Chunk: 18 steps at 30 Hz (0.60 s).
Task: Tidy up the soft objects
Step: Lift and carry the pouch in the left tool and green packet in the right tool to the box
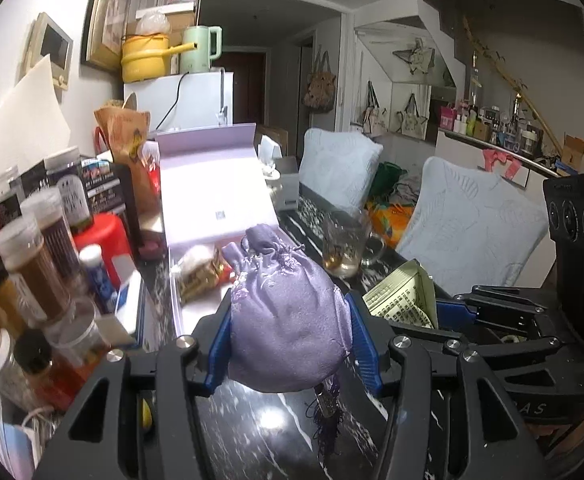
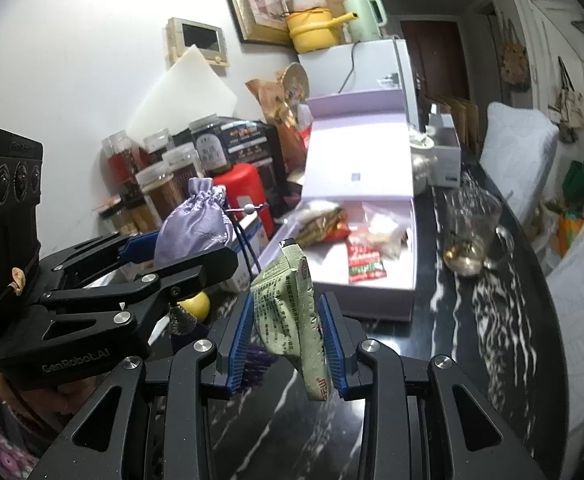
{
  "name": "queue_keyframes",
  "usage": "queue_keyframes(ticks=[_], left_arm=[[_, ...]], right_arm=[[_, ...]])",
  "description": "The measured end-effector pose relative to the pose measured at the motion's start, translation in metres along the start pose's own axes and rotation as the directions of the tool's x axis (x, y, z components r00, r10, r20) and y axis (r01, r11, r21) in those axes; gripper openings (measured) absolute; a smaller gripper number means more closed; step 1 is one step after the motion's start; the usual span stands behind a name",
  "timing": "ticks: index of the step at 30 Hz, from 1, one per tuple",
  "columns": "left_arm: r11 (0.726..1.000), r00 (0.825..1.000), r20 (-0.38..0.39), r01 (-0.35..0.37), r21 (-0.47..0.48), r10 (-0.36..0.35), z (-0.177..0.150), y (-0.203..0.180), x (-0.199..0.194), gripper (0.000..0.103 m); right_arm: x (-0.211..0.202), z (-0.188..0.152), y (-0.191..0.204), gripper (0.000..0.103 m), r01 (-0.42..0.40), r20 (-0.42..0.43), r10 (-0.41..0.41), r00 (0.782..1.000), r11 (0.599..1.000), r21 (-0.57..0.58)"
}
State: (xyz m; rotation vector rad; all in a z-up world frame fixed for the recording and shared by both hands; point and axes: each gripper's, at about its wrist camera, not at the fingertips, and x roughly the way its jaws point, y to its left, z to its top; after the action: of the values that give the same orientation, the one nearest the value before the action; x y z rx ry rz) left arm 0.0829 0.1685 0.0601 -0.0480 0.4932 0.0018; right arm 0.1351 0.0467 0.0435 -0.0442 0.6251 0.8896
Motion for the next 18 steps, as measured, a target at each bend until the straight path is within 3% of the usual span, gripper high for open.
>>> queue_keyframes(ticks=[18], left_arm=[[1.000, 0.989, 0.146, -0.030, -0.003, 0.030, 0.060, 0.031, 0.017, 0.052]], right_arm=[[0.009, 0.070, -0.017, 0.033, 0.041, 0.104, -0.035, 0.994, 0.998, -0.054]])
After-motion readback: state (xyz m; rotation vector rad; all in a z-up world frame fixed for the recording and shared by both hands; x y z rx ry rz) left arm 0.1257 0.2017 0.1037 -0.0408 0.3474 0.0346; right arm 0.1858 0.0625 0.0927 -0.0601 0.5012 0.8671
